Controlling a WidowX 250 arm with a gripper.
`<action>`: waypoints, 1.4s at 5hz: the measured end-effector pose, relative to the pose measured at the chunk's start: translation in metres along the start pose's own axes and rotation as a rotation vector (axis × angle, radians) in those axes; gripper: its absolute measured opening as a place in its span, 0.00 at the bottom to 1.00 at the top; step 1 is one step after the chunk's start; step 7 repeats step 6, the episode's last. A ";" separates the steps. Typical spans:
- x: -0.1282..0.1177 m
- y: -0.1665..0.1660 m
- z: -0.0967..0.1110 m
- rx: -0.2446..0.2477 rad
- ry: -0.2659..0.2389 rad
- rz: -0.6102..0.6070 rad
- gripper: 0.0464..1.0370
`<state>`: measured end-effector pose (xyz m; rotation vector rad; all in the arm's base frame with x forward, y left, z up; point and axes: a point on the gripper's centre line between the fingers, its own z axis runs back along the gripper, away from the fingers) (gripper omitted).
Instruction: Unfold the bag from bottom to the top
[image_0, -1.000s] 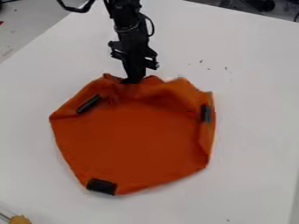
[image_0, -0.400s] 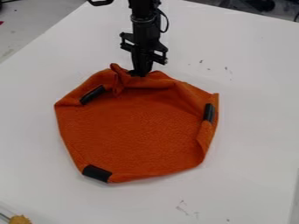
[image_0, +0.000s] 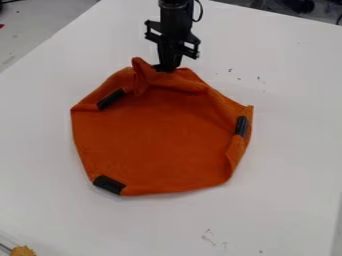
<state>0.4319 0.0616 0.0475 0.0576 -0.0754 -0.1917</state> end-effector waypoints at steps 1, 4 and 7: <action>0.018 0.006 0.020 0.016 -0.067 -0.018 0.02; 0.054 0.017 -0.003 -0.053 -0.188 -0.154 0.44; 0.067 -0.001 0.008 0.036 -0.172 -0.265 0.96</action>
